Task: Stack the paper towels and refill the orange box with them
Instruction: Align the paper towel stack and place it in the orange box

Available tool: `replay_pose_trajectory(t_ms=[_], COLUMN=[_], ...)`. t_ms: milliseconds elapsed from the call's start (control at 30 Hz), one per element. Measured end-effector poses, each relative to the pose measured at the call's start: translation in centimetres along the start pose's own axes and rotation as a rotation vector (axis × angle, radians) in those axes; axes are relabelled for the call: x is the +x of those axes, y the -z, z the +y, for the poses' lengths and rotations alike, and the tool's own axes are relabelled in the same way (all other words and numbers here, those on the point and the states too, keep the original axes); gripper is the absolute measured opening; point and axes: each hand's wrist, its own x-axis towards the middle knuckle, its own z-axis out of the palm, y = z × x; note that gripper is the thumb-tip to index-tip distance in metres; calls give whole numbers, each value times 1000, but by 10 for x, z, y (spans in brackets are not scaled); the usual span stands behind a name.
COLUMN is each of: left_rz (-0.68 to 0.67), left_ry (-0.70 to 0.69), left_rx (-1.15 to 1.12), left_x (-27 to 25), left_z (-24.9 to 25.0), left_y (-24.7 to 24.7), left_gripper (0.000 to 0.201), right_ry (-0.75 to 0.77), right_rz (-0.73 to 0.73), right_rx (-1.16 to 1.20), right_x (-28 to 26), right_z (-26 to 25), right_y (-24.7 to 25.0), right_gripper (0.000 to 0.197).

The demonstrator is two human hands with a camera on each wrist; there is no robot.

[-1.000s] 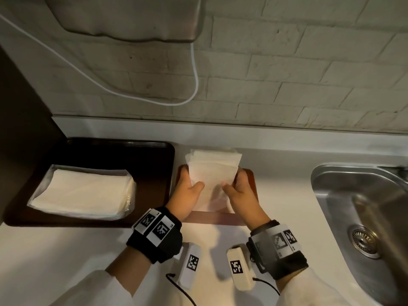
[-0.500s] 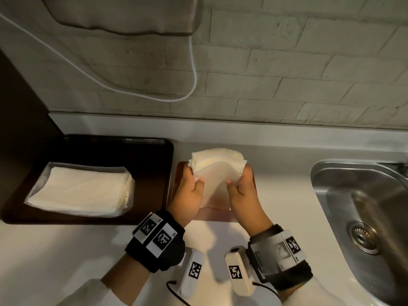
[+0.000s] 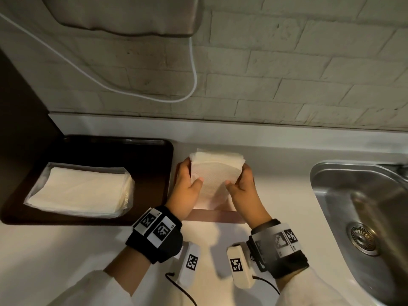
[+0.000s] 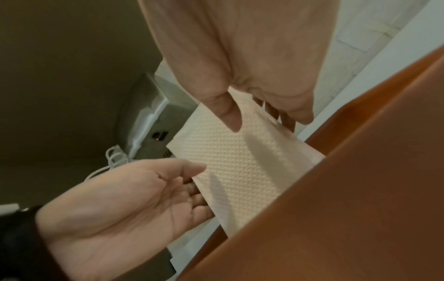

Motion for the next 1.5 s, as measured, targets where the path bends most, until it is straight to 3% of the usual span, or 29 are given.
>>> replay_pose_trajectory(t_ms=[167, 333, 500, 600, 700, 800, 867, 967, 1100, 1267, 1367, 1500], left_rz=[-56, -30, -43, -58, -34, 89, 93, 33, 100, 111, 65, -86], left_ry=[-78, -117, -102, -88, -83, -376, -605, -739, -730, -728, -733, -715], left_rx=[-5, 43, -98, 25, 64, 278, 599, 877, 953, 981, 987, 948], left_x=[-3, -3, 0, 2, 4, -2, -4, 1, 8, 9, 8, 7], left_z=[7, 13, 12, 1, 1, 14, 23, 28, 30, 36, 42, 52], left_y=[1, 4, 12, 12, 14, 21, 25, 23, 19, 20, 18, 13], left_gripper=[51, 48, 64, 63, 60, 64, 45, 32, 40, 34, 34, 30], right_ry=[58, 94, 25, -6, 13, 46, 68, 85, 96, 72, 51, 67], right_rz=[-14, 8, -8, -120, -107, -97, -94, -100, -130, -180, -218, -201], right_rx=[-64, -94, -99, -52, -82, -84, -87, -78, -34, 132, 211, 145], right_x=[-3, -6, 1, 4, 7, 10, 10, 7, 0, -10, -10, -10], right_z=[-9, -18, -11, -8, -4, -4, -2, -2, -6, -20, -23, -27], right_y=[1, 0, -2, -2, -3, -4, -4, -4, 0, 16, 22, 21], right_gripper=[52, 49, 71, 56, 47, 48, 48, 43, 36, 22, 25, 29])
